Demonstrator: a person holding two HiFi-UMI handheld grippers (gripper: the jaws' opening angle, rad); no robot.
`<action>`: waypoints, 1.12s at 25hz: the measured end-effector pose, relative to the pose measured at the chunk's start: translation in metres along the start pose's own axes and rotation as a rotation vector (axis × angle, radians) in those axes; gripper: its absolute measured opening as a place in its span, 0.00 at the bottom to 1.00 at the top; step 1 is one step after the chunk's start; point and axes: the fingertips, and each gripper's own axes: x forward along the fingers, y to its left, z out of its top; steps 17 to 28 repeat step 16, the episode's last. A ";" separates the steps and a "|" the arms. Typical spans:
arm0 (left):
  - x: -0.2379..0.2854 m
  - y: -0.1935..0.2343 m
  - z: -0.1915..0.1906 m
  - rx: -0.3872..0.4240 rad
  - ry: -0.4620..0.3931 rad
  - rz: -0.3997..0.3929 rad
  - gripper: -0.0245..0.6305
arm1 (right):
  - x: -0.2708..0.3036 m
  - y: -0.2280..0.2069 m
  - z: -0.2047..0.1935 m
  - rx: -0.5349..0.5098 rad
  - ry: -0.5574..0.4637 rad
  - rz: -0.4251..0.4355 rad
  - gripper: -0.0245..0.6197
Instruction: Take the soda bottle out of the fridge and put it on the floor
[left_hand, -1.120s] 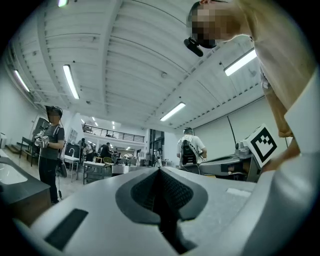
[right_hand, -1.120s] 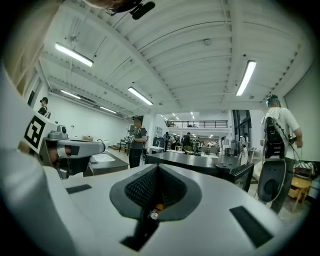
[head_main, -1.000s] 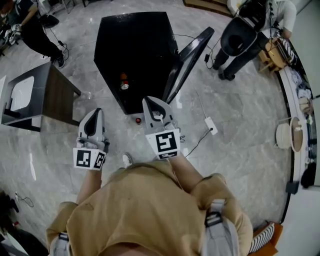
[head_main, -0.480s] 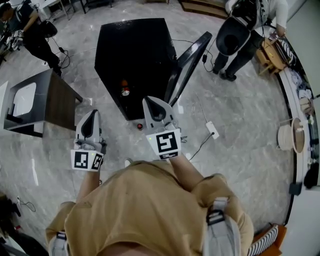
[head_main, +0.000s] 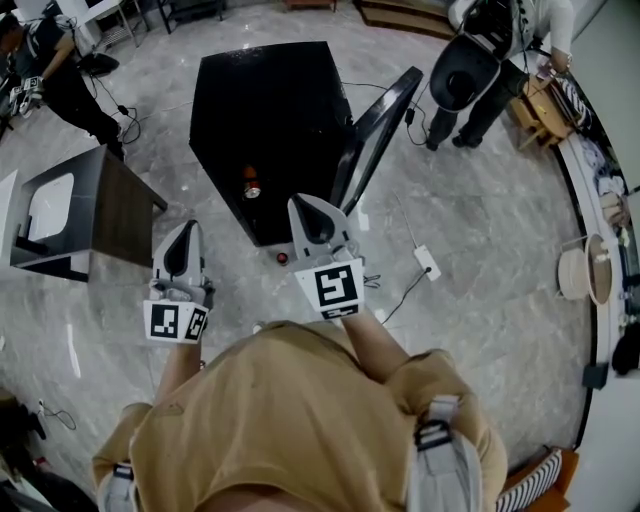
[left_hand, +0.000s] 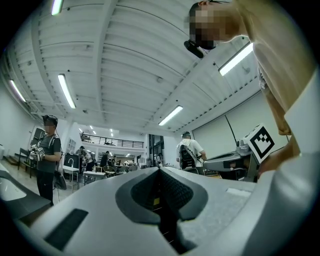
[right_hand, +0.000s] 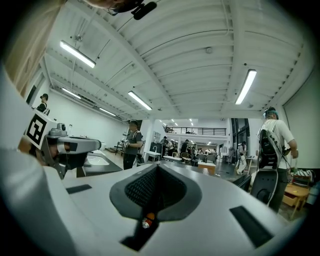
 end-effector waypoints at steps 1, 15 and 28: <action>0.000 -0.001 -0.001 0.000 0.001 -0.002 0.04 | -0.001 -0.001 -0.003 0.004 0.008 -0.004 0.04; -0.007 0.005 -0.004 0.001 0.007 0.018 0.04 | -0.002 0.002 -0.009 0.002 0.009 -0.009 0.04; -0.008 0.004 -0.004 0.002 0.005 0.018 0.04 | -0.002 0.002 -0.011 0.000 0.014 -0.010 0.04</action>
